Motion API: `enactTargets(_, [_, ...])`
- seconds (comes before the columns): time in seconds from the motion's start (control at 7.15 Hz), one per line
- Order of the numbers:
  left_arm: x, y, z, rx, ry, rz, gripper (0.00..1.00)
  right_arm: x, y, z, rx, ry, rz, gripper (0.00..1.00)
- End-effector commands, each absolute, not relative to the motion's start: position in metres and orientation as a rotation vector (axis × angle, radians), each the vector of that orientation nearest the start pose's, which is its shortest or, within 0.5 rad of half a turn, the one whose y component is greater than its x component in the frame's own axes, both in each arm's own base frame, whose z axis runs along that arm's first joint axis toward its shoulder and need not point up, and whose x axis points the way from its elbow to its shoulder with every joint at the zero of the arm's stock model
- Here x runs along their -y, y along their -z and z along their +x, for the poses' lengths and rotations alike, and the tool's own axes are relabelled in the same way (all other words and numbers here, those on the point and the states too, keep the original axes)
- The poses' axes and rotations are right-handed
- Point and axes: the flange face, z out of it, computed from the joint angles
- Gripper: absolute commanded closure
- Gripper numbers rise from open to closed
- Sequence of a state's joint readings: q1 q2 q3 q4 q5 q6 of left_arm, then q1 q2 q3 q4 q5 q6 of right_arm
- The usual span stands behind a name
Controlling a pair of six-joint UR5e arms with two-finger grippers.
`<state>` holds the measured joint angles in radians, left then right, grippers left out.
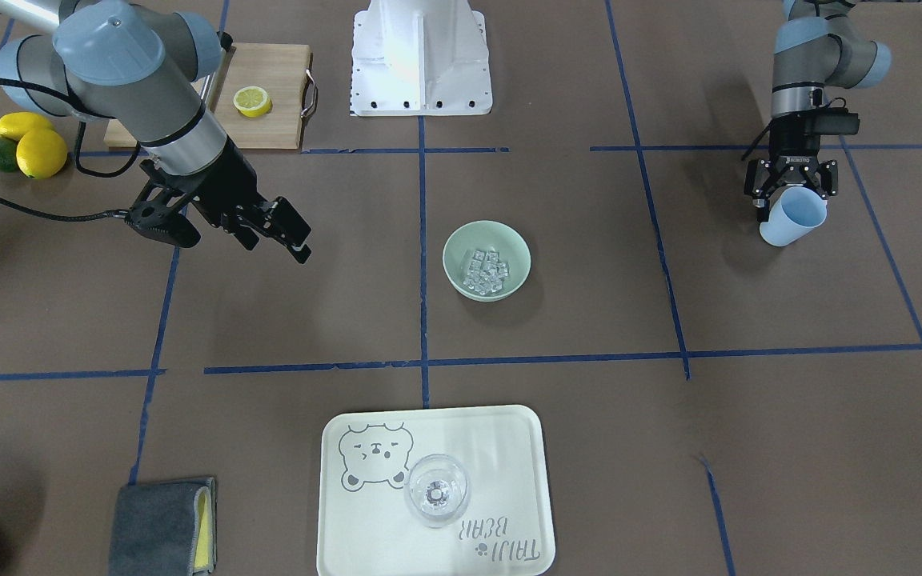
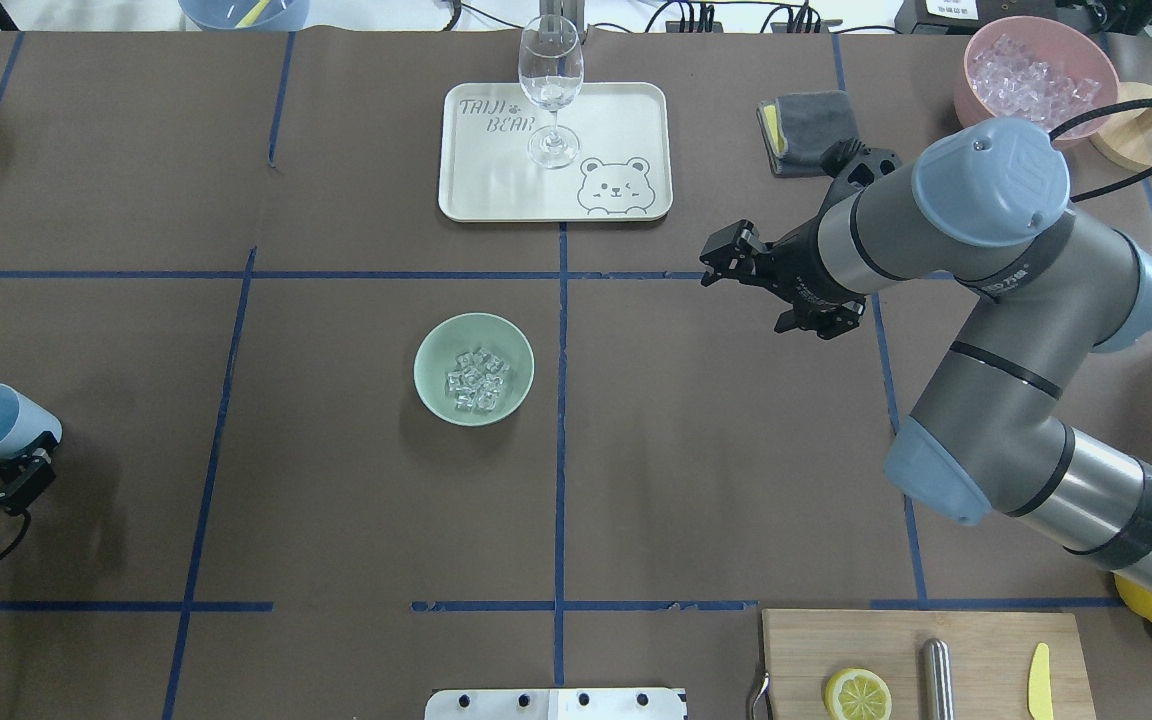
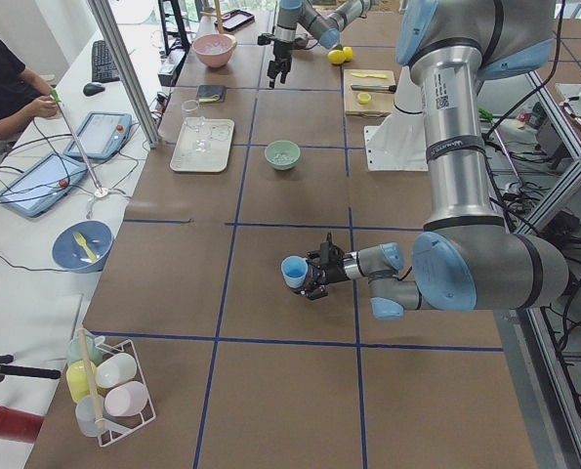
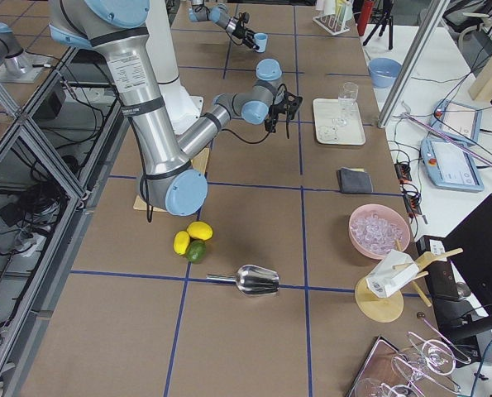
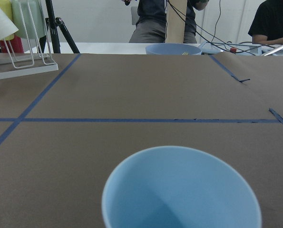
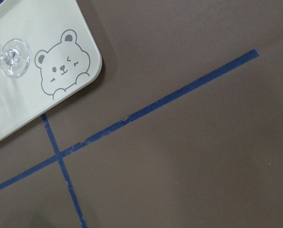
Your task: Pour ice into bowl
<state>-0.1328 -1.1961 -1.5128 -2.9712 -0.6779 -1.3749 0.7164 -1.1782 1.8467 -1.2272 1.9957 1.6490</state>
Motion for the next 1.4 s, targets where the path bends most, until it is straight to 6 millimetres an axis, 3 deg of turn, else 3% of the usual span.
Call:
enactTargets(0.0, [0.241, -0.673, 0.279, -0.798, 0.316, 0.854, 0.00, 0.464, -0.274, -0.392, 1.081, -0.500, -0.056, 0.00])
enactTargets(0.42, [0.230, -0.649, 0.257, -0.824, 0.202, 0.793, 0.00, 0.464, -0.274, -0.392, 1.081, -0.501, -0.055, 0.00])
enactTargets(0.98, [0.210, -0.642, 0.238, -0.842, -0.022, 0.648, 0.00, 0.462, -0.272, -0.391, 1.086, -0.499, -0.055, 0.00])
enactTargets(1.12, [0.203, -0.632, 0.219, -0.854, -0.046, 0.603, 0.00, 0.462, -0.272, -0.390, 1.086, -0.499, -0.055, 0.00])
enactTargets(1.26, [0.203, -0.633, 0.209, -0.842, -0.048, 0.597, 0.00, 0.460, -0.270, -0.393, 1.088, -0.493, -0.055, 0.00])
